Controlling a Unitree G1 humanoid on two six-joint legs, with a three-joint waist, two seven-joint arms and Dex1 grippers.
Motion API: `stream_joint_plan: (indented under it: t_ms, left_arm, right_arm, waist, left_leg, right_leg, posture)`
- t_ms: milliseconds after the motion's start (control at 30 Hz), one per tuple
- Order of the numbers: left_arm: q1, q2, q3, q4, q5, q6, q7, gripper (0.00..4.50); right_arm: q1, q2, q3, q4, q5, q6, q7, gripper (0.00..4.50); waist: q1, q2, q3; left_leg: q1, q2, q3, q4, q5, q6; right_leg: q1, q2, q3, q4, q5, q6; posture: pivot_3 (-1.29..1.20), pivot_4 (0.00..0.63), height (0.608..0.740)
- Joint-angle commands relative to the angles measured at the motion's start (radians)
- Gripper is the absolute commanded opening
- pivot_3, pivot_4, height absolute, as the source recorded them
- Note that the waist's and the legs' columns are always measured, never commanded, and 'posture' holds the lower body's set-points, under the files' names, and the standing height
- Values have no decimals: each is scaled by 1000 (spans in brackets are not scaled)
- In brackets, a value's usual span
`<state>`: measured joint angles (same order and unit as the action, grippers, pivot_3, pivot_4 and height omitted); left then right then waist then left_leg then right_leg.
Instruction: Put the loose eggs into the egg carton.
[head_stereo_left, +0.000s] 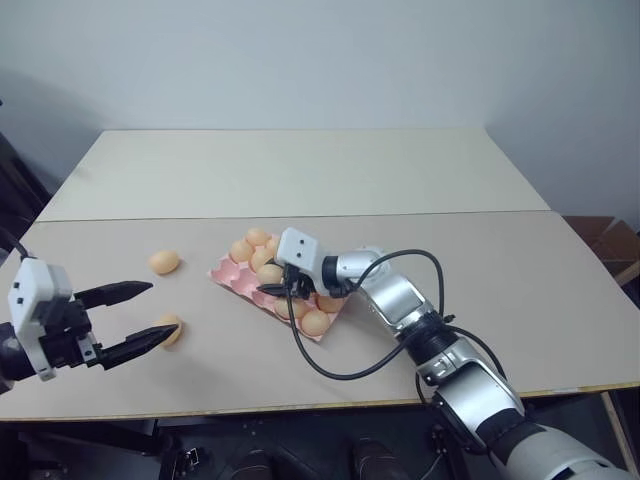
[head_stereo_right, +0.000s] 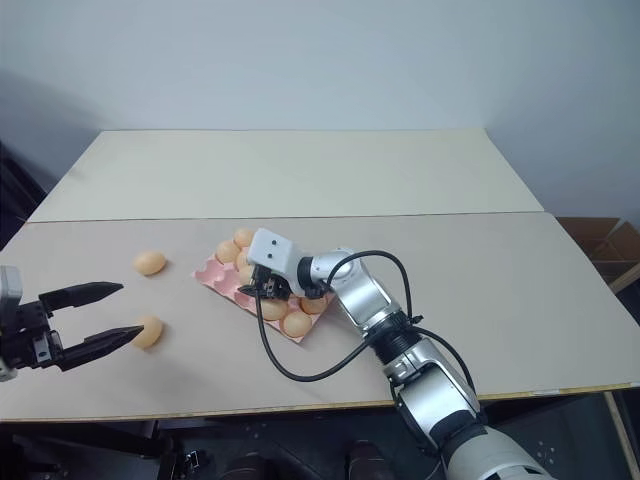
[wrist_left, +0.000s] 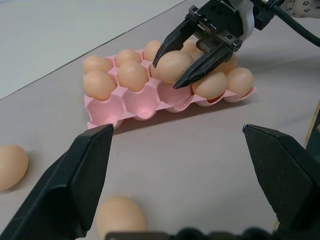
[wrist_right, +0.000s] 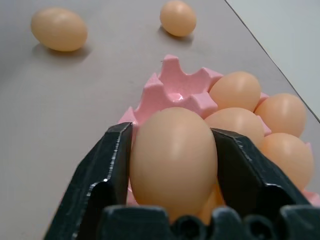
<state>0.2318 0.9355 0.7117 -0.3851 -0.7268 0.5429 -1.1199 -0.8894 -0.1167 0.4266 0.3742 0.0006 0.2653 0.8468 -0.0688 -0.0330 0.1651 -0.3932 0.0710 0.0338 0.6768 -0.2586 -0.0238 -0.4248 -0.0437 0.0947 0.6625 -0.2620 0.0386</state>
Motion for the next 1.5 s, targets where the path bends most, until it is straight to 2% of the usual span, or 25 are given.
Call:
stream_joint_plan:
  t_ms: [33, 67, 100, 333, 433, 600, 800, 967, 1067, 1300, 1500]
  left_arm:
    - [-4, 2, 34, -23, -11, -10, 4, 4500]
    - [-5, 3, 34, -22, -12, -10, 3, 4500]
    - [-9, 5, 31, -20, -12, -11, 3, 4500]
    - [-21, 7, 21, -13, -9, -14, 1, 4500]
    - [-26, 7, 16, -4, -4, -18, -3, 4500]
    - [-28, 15, 23, 27, 9, -25, -16, 4500]
    - [-17, 28, 66, 106, 28, -52, -62, 4500]
    - [-2, 47, 101, 165, 33, -59, -102, 4500]
    - [27, 49, 125, 201, 37, -59, -128, 4500]
    - [55, 28, 123, 198, 46, -63, -114, 4500]
    - [6, 35, -10, 198, 142, -88, -38, 4500]
  right_arm:
    - [-27, 17, -18, -27, -2, -26, -2, 4184]
    - [-27, 19, -22, -36, 1, -25, -2, 4442]
    - [-24, 14, -32, -56, 8, -21, 0, 4477]
    - [32, -73, -111, -275, 110, 64, 70, 4477]
    - [94, -180, -196, -427, 200, 121, 132, 4477]
    - [202, -360, -322, -569, 326, 165, 223, 4477]
    - [383, -601, -460, -630, 447, 112, 414, 4477]
    - [465, -705, -510, -617, 486, 88, 488, 4477]
    - [507, -739, -529, -603, 483, 72, 497, 4477]
    - [521, -731, -530, -620, 495, 75, 461, 4477]
    - [511, -717, -512, -634, 503, 71, 440, 4477]
  waist:
    - [-1, 0, 0]
    - [-1, 0, 0]
    - [-1, 0, 0]
    - [2, 0, 0]
    - [10, 0, 0]
    - [14, 0, 0]
    - [18, 0, 0]
    - [17, 0, 0]
    - [18, 0, 0]
    - [24, 0, 1]
    - [27, 0, 1]
  left_leg:
    - [0, 0, 0, 0, 0, 0]
    - [0, 0, 0, 0, 0, 0]
    - [0, 0, 0, 0, 0, 0]
    - [-1, 0, -1, 0, 0, 0]
    - [-1, 0, -1, 0, 0, 0]
    - [-1, 0, -1, 0, 0, 0]
    - [0, 0, 0, -1, 0, 0]
    - [1, 0, 0, -1, 0, 0]
    - [1, 0, 0, -1, 0, 0]
    - [2, 0, 1, -1, 0, 0]
    - [1, 0, 1, -1, 0, 0]
  right_leg:
    - [0, 0, 0, 0, 0, 0]
    - [0, 0, 0, 0, 0, 0]
    - [0, 0, 0, 0, 0, 0]
    - [0, 0, -1, -1, 0, 0]
    - [0, 0, -1, -1, 0, 0]
    - [0, 0, -1, -2, 0, 0]
    - [1, 0, 0, -3, 0, 0]
    - [2, 0, 0, -3, 0, 0]
    - [2, 0, 0, -3, 0, 0]
    - [2, 0, 0, -3, 0, 0]
    - [2, 0, 0, -4, 0, 0]
  posture:
    - [0, 150, 740]
    - [0, 150, 740]
    - [0, 150, 740]
    - [0, 150, 740]
    - [0, 150, 740]
    - [0, 150, 740]
    - [0, 150, 740]
    - [0, 150, 740]
    - [0, 150, 740]
    - [0, 150, 740]
    - [0, 150, 740]
